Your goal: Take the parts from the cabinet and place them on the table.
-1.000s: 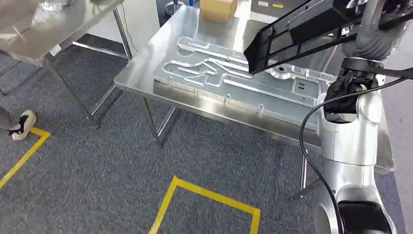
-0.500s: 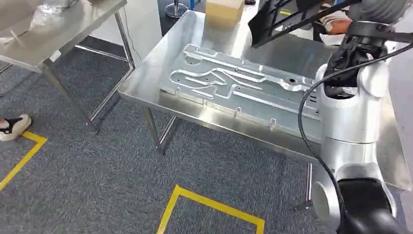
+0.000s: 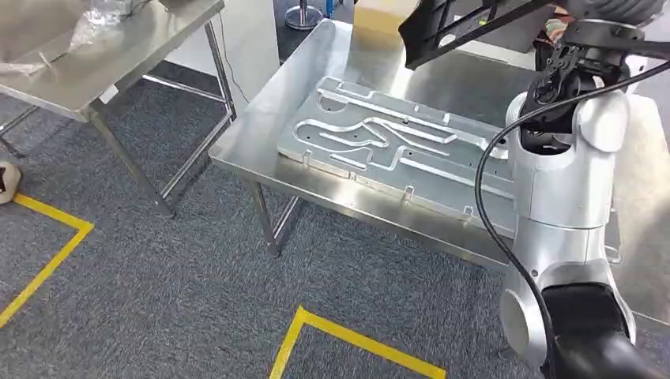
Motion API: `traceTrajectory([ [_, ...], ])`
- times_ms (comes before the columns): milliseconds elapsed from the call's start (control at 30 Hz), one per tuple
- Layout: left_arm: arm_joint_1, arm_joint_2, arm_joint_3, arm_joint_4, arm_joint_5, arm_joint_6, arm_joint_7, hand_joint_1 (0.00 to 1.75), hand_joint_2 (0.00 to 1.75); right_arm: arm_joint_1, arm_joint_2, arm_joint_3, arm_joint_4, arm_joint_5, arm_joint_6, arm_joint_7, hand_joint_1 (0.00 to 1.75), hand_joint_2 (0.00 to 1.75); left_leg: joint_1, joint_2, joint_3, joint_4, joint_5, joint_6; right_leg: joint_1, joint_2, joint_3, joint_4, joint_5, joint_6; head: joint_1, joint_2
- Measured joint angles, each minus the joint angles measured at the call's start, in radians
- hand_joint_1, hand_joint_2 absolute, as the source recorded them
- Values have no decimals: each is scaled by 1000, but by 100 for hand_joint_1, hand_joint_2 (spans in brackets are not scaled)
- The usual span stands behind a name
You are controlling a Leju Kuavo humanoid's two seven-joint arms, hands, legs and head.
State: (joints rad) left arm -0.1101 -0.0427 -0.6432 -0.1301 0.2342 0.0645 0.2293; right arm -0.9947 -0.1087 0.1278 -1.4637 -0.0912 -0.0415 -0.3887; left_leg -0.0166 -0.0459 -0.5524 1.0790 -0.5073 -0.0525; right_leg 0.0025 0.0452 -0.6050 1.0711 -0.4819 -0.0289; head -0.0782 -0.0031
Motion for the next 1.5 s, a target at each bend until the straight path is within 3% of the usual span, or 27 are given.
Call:
traceTrajectory([
  [67, -3, 0, 0, 0, 0, -4, 0, 0, 175, -1, 2, 1, 0, 0, -8, -5, 175, 175, 9, 3, -2, -5, -3, 11, -4, -6, -13, 17, -14, 2, 0, 0],
  [100, -3, 1, 0, 0, 0, -5, 0, 0, 175, -6, -1, 1, -2, 0, -13, -6, 175, 175, 8, 3, -3, -7, -4, 22, -2, -28, -26, 49, -33, 10, 2, 0],
  [167, 0, 2, 0, 0, 0, -8, -2, 0, 175, -12, -1, 1, 0, 5, -16, -5, 175, 175, 8, 5, 3, -9, -4, 23, -5, -44, -87, 183, -93, 17, 3, 0],
  [233, 0, 5, 0, 0, 1, -9, -2, 0, 175, -12, -1, 1, 1, 11, -26, -4, 175, 175, 6, 13, 12, -9, -9, 28, -3, -45, -158, 304, -112, 12, 4, 0],
  [267, 1, 5, 0, 0, 1, -9, -4, 0, 175, -12, -1, 1, 1, 15, -28, -4, 175, 175, 3, 17, 19, -9, -13, 31, 2, -45, -171, 305, -88, 4, 3, 0],
  [333, 3, 4, 0, 0, 1, -9, -6, 0, 175, -23, -1, 1, 1, 16, -29, -4, 175, 175, -10, 29, 44, -12, -29, 40, 18, -48, -136, 183, 21, -31, 3, 0],
  [367, 5, 1, -2, -1, 1, -9, -7, 0, 175, -31, -1, 1, -1, 16, -30, -4, 175, 175, -18, 37, 58, -16, -37, 47, 35, -59, -106, 96, 79, -59, 3, 0],
  [400, 11, -10, -3, -1, 1, -10, -7, 0, 175, -38, 0, 4, -1, 16, -30, -4, 175, 175, -12, 43, 59, -26, -43, 53, 54, -101, -95, 69, 76, -107, 1, 0],
  [433, 8, -11, -3, 1, 1, -9, -8, 0, 175, -41, 1, 8, -2, 16, -31, -4, 175, 175, -27, 53, 62, -22, -44, 47, 63, -104, -92, 52, 93, -114, -7, 0],
  [500, 4, -3, -4, 2, 1, -12, -5, 0, 175, -56, -5, 14, -3, 17, -28, -2, 175, 175, -8, 72, 64, -42, -39, 38, 69, -68, -82, 23, 91, -117, 5, 0],
  [567, 3, -4, -7, 1, -1, -12, -5, 0, 175, -58, -5, 16, -9, 17, -30, -2, 175, 175, -26, 89, 86, -71, -40, 34, 50, -47, -36, -47, 93, -119, 8, 0],
  [600, 6, -4, -8, 1, -1, -11, -5, 0, 175, -59, -6, 16, -10, 16, -31, -2, 175, 175, -22, 72, 86, -53, -54, 32, 42, -45, -15, -74, 95, -104, 7, 0],
  [633, 6, -3, -8, 1, 0, -11, -8, 0, 175, -63, -6, 16, -10, 16, -31, -3, 175, 175, -17, 56, 66, -3, -77, 25, 37, -36, -6, -90, 98, -107, 6, 0],
  [733, -1, 6, -8, 1, 8, -18, -11, 0, 175, -66, -6, 16, -6, 16, -29, -2, 175, 175, -12, 38, -37, 196, -144, -2, 29, -8, -3, -86, 92, -90, 6, 0],
  [800, -2, 8, -8, 1, 12, -21, -11, 0, 175, -66, -6, 16, -2, 16, -30, -2, 175, 175, -11, 38, -31, 177, -93, -17, 21, 18, -3, -71, 82, -70, 6, 0],
  [867, 0, 10, -8, 1, 12, -19, -11, 0, 175, -67, -6, 16, 1, 15, -31, -2, 175, 175, 3, 16, 25, 29, 15, -36, 10, 45, -9, -41, 66, -46, 6, 0],
  [933, 9, -2, -8, 1, 14, -19, -14, 0, 175, -65, -7, 19, 3, 14, -33, -6, 175, 175, 14, -89, 28, 10, 5, -43, 15, 72, -35, -9, 63, -29, 6, 0],
  [1000, 7, 4, -8, 1, 15, -19, -14, 0, 175, -62, -10, 20, 5, 13, -35, -7, 175, 175, 9, -67, 41, -20, -25, 1, 13, 101, -66, 0, 77, -23, 9, 0],
  [1067, 4, -4, -8, -1, 14, -19, -14, 0, 175, -60, -15, 20, 5, 13, -38, -7, 175, 175, 22, -40, 39, -27, -17, 18, 18, 132, -75, -1, 87, -15, 9, 0],
  [1133, -3, 6, -7, 0, 14, -20, -14, 0, 175, -66, -21, 21, 6, 13, -42, -8, 175, 175, 26, -8, 46, -39, -13, 45, 23, 30, -97, 42, 55, 3, 23, 0],
  [1167, 1, 6, -7, 0, 15, -19, -14, 0, 175, -70, -21, 22, 6, 13, -42, -8, 175, 175, 25, 6, 48, -42, -14, 46, 15, -14, -130, 111, 23, 16, 22, 0],
  [1200, 5, 7, -7, 0, 19, -19, -14, 0, 175, -69, -21, 25, 8, 13, -42, -9, 175, 175, 25, 23, 49, -42, -15, 49, 6, -36, -170, 191, -6, 24, 22, 0],
  [1267, 4, 10, -7, 0, 23, -19, -15, 0, 175, -68, -21, 26, 14, 13, -42, -10, 175, 175, 26, 54, 53, -42, -21, 54, -14, -48, -223, 287, -19, 34, 23, 0],
  [1300, 5, 10, -7, 0, 24, -18, -15, 0, 175, -69, -21, 27, 18, 14, -43, -11, 175, 175, 28, 66, 58, -42, -25, 53, -21, -51, -216, 266, 8, 38, 22, 0],
  [1400, 5, 12, -7, 0, 25, -16, -16, 0, 175, -77, -23, 33, 26, 16, -44, -23, 175, 175, 33, 91, 83, -44, -44, 44, -30, -81, -98, 22, 124, 50, 23, 0],
  [1433, 6, 14, -7, 0, 25, -14, -17, 0, 175, -77, -24, 34, 31, 16, -45, -26, 175, 175, 29, 94, 81, -57, -45, 40, -22, -82, -88, 23, 106, 52, 23, 0],
  [1500, 8, 15, -7, 0, 26, -12, -18, 0, 175, -80, -24, 36, 35, 17, -45, -27, 175, 175, 22, 105, 85, -63, -47, 32, -15, -77, -73, -15, 87, 36, 22, 0],
])
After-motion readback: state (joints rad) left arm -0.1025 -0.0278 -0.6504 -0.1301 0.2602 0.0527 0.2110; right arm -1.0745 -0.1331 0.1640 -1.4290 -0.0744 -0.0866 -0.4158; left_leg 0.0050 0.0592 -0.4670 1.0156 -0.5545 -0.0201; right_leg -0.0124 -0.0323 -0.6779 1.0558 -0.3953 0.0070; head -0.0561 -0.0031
